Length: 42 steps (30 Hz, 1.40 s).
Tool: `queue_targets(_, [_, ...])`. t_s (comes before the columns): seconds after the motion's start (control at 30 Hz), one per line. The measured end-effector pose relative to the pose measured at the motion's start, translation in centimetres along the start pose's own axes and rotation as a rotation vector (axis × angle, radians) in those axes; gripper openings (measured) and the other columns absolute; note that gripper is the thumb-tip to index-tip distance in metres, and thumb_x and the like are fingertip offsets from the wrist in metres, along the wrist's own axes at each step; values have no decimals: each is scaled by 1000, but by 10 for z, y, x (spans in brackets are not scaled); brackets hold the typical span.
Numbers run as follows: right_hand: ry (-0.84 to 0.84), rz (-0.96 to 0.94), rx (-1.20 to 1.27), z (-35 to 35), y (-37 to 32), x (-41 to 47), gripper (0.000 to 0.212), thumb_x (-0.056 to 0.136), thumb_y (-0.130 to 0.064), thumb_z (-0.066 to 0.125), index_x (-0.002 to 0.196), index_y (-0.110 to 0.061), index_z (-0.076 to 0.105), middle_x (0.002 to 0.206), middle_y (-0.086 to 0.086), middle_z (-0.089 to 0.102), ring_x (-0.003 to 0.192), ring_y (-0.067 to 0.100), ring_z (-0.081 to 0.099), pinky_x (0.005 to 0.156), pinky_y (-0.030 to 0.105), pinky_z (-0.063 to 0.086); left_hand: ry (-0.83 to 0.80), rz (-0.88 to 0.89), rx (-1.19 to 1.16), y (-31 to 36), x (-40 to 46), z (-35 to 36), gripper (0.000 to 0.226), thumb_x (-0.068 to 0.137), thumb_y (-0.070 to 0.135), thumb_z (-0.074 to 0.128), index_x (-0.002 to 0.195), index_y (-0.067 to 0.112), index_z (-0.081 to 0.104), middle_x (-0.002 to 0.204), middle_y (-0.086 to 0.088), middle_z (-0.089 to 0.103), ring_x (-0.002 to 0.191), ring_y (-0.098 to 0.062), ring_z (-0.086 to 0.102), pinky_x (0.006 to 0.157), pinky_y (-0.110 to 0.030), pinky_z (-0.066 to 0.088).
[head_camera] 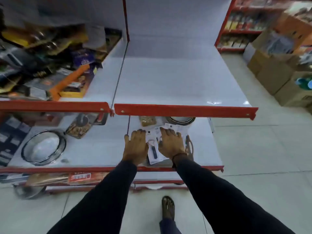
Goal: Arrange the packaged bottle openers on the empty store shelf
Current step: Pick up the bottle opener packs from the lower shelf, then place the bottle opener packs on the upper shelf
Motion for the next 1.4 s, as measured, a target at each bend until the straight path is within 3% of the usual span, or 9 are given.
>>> queue_targets(0.1, [-77,-50,-133,21,6,37,79,92,-30,53,159,-15,13,166,5,24,154,27,16,122,62,8,-114,-76,-33,-8,33,28,67,98,25,49,157,10,21,164,-11,32,150,-33,27,116,-63,21])
queue_targets(0.2, [-123,-150,-241,37,6,60,78,93,-26,55,159,-17,13,165,4,26,154,26,16,120,66,2,-176,-51,-48,-3,56,45,74,97,23,56,160,12,19,161,-9,41,153,-30,26,120,-68,12])
queue_targets(0.3, [-97,-189,-238,30,3,65,68,87,-12,58,150,-14,33,145,8,52,141,27,40,120,62,12,-133,-39,-43,2,66,39,68,95,24,62,155,14,32,149,-8,54,143,-29,41,120,-66,14])
queue_targets(0.47, [-5,-193,-222,3,3,55,44,82,-7,56,126,-12,58,132,9,59,129,31,50,113,46,33,-25,-17,-169,5,59,12,40,91,7,56,130,14,62,134,-11,59,119,-32,60,102,-48,40])
queue_targets(0.67, [-56,-126,-82,-30,3,-8,44,86,-10,56,129,-18,56,122,11,68,113,33,62,100,45,45,-76,196,-371,34,0,-32,59,94,-1,49,149,20,46,150,-10,54,123,-32,61,102,-45,51])
queue_targets(0.83, [230,-230,37,-125,-20,-62,34,87,-9,53,119,-18,61,114,6,71,105,31,65,88,43,48,266,307,-224,49,-46,-137,45,86,-5,67,129,7,61,123,-16,71,103,-33,68,89,-44,56])
queue_targets(1.07, [525,-278,315,-291,-42,-48,30,92,-5,43,111,-18,62,103,2,70,93,25,61,82,42,46,657,247,-327,8,-8,-323,34,89,3,46,117,4,65,110,-19,72,100,-37,64,91,-49,52])
queue_targets(1.23, [504,-193,269,-329,-43,40,32,92,-4,41,112,-18,62,112,3,71,105,29,61,98,44,41,496,81,-283,-22,90,-336,25,92,4,45,107,9,65,103,-16,74,94,-36,68,86,-48,55])
queue_targets(1.4, [347,-75,134,-297,-30,110,31,86,-8,43,110,-18,61,107,5,71,107,29,61,95,44,32,285,-25,-307,-31,152,-280,31,92,4,44,114,14,63,116,-15,72,111,-38,64,105,-49,42])
Point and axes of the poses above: each hand's wrist, its own x-axis towards the middle knuckle, its own z-axis out of the palm, y = z × x, the point moved 10 cm from there along x, towards the middle knuckle
